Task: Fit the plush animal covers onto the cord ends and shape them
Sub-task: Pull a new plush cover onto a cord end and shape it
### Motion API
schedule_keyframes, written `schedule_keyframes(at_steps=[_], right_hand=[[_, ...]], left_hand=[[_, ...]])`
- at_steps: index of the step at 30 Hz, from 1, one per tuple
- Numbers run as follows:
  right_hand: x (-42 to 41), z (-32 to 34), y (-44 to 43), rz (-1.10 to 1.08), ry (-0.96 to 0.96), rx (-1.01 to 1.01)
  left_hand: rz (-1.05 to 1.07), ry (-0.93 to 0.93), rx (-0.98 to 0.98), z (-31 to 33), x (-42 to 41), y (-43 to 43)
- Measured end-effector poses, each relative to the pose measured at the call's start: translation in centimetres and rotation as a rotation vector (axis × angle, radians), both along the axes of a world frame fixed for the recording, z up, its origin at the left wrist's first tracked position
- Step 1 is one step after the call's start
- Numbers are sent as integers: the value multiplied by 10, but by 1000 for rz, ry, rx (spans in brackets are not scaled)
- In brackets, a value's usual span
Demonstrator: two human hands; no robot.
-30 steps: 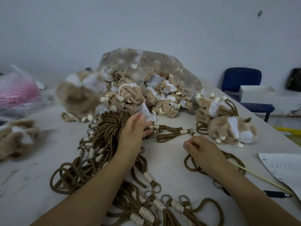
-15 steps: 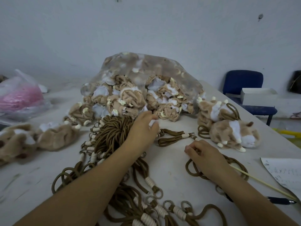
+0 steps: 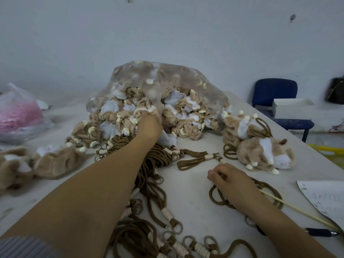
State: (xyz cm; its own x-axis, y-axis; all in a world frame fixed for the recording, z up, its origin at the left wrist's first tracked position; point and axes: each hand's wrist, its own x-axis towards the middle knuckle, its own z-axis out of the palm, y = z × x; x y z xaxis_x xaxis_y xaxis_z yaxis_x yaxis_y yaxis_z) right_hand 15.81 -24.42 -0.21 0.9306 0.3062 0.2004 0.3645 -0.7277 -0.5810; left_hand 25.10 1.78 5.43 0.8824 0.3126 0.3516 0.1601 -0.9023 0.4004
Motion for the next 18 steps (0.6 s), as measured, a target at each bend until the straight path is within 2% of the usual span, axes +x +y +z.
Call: schedule_keyframes(at_steps=[3,5,7,9,11,12,13,15,18], right_hand=[[-1,0,0,10,-2,55],[-2,2,0,26,2,113],[-5,5,2,29,23,213],[-9,14,6,65,153,479],[-12,23,12,175,381,827],[-13,27,14,218,440,941],[-13,30,16,230,449,969],[-16,34,19,192,406,899],[-16,35,21,106,266,735]], left_hand=[[-75,-364,-276,8,-20,-8],[-198,-573,-301,8,-51,-30],[-367,-658,-256,-1,-86,-57],[-515,-637,-240,-19,-114,-77],[-617,-539,-217,-36,-134,-88],[-658,-475,-185,-42,-141,-91],[-704,-423,-152,-44,-146,-93],[-785,-391,-133,-41,-149,-92],[-740,-448,-325,-31,-151,-89]])
